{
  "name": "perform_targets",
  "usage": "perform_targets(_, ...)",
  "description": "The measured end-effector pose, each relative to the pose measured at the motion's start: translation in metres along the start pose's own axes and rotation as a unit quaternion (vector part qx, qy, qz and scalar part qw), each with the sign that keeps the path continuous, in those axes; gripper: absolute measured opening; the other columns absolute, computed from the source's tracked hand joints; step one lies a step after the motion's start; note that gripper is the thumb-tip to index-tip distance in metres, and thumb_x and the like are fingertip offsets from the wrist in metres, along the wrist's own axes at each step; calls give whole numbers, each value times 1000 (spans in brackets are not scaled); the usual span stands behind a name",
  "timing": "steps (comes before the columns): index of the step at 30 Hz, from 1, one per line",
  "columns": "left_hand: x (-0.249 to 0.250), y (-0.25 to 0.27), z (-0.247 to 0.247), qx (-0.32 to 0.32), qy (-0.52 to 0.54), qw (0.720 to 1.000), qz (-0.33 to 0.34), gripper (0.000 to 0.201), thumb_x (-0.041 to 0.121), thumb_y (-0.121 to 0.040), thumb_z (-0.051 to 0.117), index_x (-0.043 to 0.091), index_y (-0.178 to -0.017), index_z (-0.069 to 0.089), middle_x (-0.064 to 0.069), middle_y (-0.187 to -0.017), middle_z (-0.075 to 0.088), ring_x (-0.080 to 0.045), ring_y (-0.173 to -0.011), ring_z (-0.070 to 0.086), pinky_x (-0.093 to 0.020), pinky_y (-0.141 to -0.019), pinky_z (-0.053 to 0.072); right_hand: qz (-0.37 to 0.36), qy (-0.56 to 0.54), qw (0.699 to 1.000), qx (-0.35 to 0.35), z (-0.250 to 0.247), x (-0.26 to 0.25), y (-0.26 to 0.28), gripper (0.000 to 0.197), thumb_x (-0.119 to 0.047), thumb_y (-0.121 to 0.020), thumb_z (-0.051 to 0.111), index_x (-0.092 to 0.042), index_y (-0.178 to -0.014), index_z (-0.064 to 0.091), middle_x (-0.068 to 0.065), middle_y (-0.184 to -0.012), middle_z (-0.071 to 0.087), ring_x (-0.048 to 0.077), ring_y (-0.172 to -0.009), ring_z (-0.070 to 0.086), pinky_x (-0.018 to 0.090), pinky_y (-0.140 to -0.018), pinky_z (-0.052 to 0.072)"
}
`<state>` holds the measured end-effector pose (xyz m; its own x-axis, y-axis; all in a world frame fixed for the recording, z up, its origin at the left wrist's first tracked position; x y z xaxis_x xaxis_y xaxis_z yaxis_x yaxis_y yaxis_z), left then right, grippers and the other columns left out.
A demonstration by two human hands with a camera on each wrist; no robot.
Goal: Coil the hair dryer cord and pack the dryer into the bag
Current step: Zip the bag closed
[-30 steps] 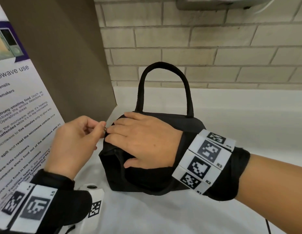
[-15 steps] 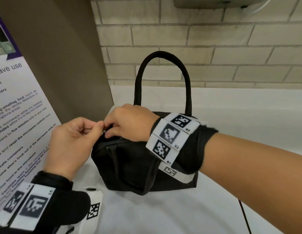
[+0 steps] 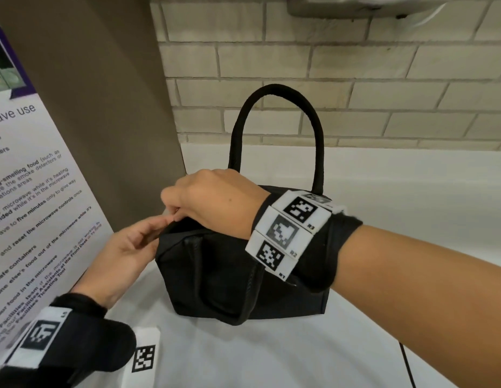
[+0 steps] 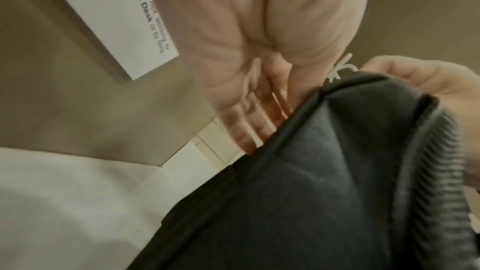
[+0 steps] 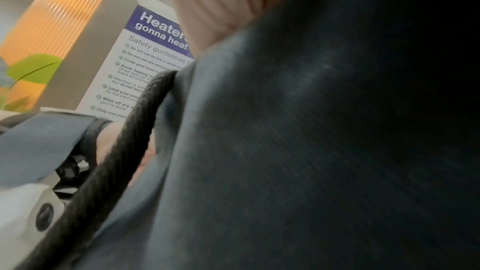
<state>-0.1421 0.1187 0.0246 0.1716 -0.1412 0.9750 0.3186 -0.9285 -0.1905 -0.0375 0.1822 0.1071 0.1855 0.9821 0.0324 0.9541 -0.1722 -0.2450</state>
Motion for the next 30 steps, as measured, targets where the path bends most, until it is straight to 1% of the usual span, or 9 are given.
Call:
perform_targets(2, 2, 0, 2, -4, -5, 1000, 8, 28, 2, -78, 56, 23, -92, 66, 24, -82, 73, 9, -83, 64, -4, -69, 48, -13, 14, 1000, 16, -2, 1, 2, 9, -13, -87, 51, -15, -95, 55, 5, -90, 60, 25, -78, 58, 29, -58, 37)
perform_targets(5, 6, -3, 4, -7, -50, 998, 32, 39, -8, -78, 56, 27, -77, 74, 21, -77, 74, 6, -74, 65, -5, -67, 48, -30, 6, 999, 34, -4, 3, 6, 6, -12, -85, 52, -11, -90, 56, 9, -85, 61, 29, -75, 58, 30, -56, 36)
perform_targets(9, 9, -6, 11, -32, -62, 997, 42, 25, -11, -73, 61, 12, -74, 71, 15, -68, 73, 3, -65, 64, -7, -65, 49, -64, -37, 996, 57, -6, 1, 14, 5, -10, -80, 59, -6, -82, 60, 13, -77, 64, 34, -71, 61, 38, -55, 48)
perform_targets(12, 16, -6, 17, -64, -65, 994, 62, 13, 6, -62, 74, 7, -74, 68, 8, -69, 72, -2, -62, 62, -8, -63, 49, -87, -75, 991, 67, -9, 1, 18, 8, -9, -79, 57, -2, -78, 62, 16, -80, 63, 32, -68, 60, 37, -51, 46)
perform_targets(15, 23, -7, 18, -66, -101, 989, 90, 33, 30, -49, 66, 8, -74, 65, 5, -70, 70, 0, -62, 62, -8, -65, 48, -104, -71, 989, 71, -17, 3, 24, 8, -10, -77, 57, -5, -76, 63, 13, -80, 63, 28, -71, 60, 33, -48, 43)
perform_targets(17, 27, -8, 14, -53, -128, 985, 99, 30, 32, -46, 61, 12, -69, 63, 13, -66, 67, 3, -61, 61, -4, -65, 45, -124, -37, 989, 77, -21, 4, 29, 2, -8, -73, 61, -8, -72, 62, 9, -76, 63, 24, -70, 58, 30, -47, 40)
perform_targets(21, 30, -8, 12, -50, -182, 975, 118, 20, 34, -46, 56, 22, -62, 60, 19, -63, 64, 4, -58, 58, -1, -61, 41, -142, 12, 983, 114, -24, 4, 35, 8, -6, -67, 64, -12, -64, 60, 3, -64, 61, 20, -59, 53, 29, -46, 43)
perform_targets(27, 30, -10, 11, -40, -200, 972, 117, 19, 34, -46, 56, 23, -60, 60, 7, -74, 65, 1, -60, 58, -2, -59, 42, -113, 113, 975, 153, -28, 9, 39, 11, -12, -69, 69, -19, -63, 61, -2, -60, 62, 21, -56, 53, 24, -52, 32)
perform_targets(30, 29, -11, 13, -31, -214, 969, 119, 9, 19, -51, 61, 23, -58, 58, 8, -73, 64, 0, -59, 58, -2, -57, 41, -59, 96, 986, 122, -31, 11, 42, 8, -18, -74, 67, -17, -68, 62, 1, -63, 63, 23, -58, 54, 28, -55, 30)
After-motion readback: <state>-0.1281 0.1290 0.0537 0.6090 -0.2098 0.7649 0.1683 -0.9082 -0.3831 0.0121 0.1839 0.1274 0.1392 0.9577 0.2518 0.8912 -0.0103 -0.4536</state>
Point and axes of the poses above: each hand's wrist, its own y-axis away from the middle knuckle, its own z-axis out of the palm, x = y × z, the point moved 4 cm from there along -y, towards the middle knuckle
